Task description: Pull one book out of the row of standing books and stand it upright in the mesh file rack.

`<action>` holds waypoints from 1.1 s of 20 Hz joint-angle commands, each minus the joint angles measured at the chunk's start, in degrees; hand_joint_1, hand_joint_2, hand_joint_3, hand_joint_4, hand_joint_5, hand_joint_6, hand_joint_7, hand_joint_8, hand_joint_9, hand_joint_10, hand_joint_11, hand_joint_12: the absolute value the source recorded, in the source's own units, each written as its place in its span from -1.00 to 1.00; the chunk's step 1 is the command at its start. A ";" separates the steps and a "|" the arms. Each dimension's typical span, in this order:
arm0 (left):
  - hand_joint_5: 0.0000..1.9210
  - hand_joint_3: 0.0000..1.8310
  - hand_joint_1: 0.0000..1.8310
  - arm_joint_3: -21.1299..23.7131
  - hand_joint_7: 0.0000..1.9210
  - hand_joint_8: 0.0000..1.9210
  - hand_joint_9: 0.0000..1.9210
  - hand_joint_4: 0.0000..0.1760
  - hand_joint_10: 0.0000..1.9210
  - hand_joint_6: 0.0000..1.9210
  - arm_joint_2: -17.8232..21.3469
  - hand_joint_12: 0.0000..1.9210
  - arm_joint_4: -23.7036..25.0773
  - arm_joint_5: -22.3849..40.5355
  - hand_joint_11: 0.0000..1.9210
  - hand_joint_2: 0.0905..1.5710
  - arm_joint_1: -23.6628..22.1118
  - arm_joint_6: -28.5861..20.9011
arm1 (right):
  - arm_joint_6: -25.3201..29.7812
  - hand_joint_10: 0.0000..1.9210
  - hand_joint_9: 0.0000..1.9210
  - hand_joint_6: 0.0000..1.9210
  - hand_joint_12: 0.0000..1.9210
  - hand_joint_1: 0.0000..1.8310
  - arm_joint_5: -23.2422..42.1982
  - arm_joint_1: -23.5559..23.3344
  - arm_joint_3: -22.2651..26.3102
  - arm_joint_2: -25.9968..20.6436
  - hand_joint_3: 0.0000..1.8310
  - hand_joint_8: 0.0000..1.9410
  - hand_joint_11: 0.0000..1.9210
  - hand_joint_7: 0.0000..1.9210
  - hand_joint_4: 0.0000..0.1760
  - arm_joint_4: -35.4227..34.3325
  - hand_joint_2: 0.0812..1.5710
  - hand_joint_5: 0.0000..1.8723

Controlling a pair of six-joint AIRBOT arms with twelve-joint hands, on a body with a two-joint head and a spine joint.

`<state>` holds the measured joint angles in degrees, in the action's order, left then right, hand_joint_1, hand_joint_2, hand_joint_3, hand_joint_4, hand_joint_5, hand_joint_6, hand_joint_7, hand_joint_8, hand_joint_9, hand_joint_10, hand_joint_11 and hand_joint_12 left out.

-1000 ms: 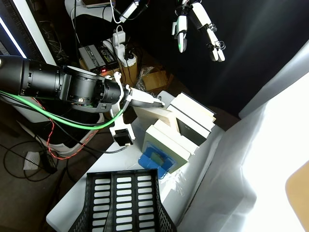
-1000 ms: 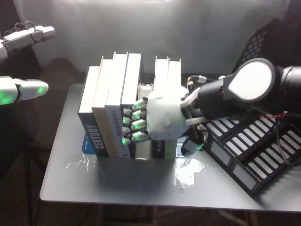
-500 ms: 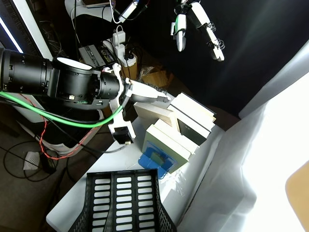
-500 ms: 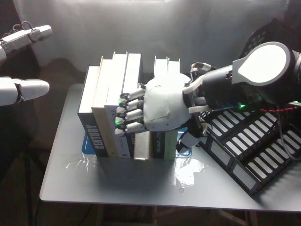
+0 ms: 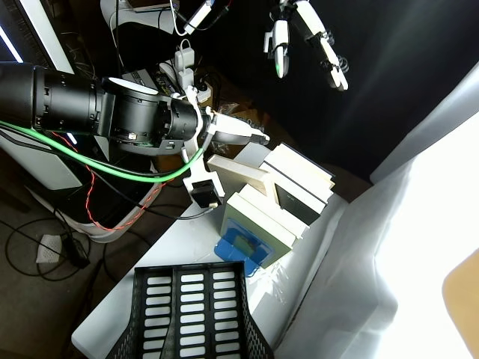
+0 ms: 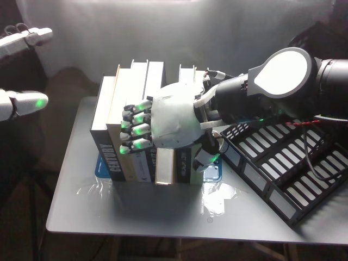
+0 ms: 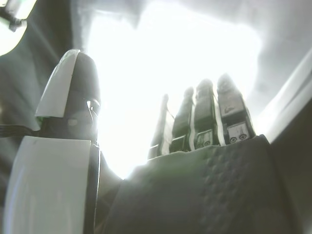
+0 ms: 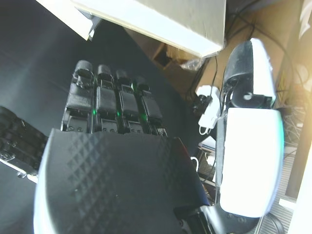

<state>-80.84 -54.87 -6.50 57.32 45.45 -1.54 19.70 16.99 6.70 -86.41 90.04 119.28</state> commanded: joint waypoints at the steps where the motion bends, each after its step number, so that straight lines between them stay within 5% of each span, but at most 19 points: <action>1: -0.91 -0.98 -0.05 -0.06 -1.00 -1.00 -1.00 -0.54 -1.00 -1.00 1.23 -1.00 -2.66 7.89 -1.00 0.55 0.20 -0.36 | -0.06 -1.00 -1.00 -1.00 -1.00 -0.06 -1.81 0.71 -0.38 -0.08 -1.00 -1.00 -1.00 -1.00 -1.00 -0.62 0.14 -1.00; 3: -0.94 -0.99 -0.07 0.44 -1.00 -1.00 -1.00 -0.69 -1.00 -1.00 1.87 -1.00 -3.58 8.64 -1.00 0.54 1.04 -0.36 | 0.42 -1.00 -1.00 -1.00 -1.00 -0.03 -1.87 2.09 -1.46 1.05 -1.00 -1.00 -1.00 -1.00 -1.00 -0.61 0.14 -1.00; 10: -0.92 -1.00 0.01 0.70 -1.00 -1.00 -1.00 -0.62 -1.00 -0.99 2.13 -1.00 -3.78 9.15 -1.00 0.52 1.39 -0.36 | 10.75 -1.00 -1.00 -1.00 -1.00 -0.12 -1.85 4.90 -4.17 2.84 -0.98 -1.00 -1.00 -1.00 -1.00 11.64 0.21 -1.00; 15: -0.94 -0.99 -0.06 0.62 -1.00 -1.00 -1.00 -0.66 -1.00 -1.00 2.13 -1.00 -3.82 9.09 -1.00 0.55 1.53 -0.36 | 11.66 -1.00 -1.00 -1.00 -1.00 -0.12 -1.99 5.83 -5.36 3.78 -0.99 -1.00 -1.00 -1.00 -1.00 12.44 0.21 -1.00; 22: -0.96 -1.00 -0.06 0.57 -1.00 -1.00 -1.00 -0.38 -1.00 -0.99 2.44 -1.00 -3.08 8.34 -1.00 0.56 1.66 -0.36 | 11.74 -1.00 -1.00 -1.00 -1.00 -0.05 -1.98 6.18 -5.39 3.80 -1.00 -1.00 -1.00 -1.00 -1.00 13.23 0.15 -1.00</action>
<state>-79.92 -53.58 -7.53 59.27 47.37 -1.58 31.29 16.67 12.12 -91.57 94.41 132.05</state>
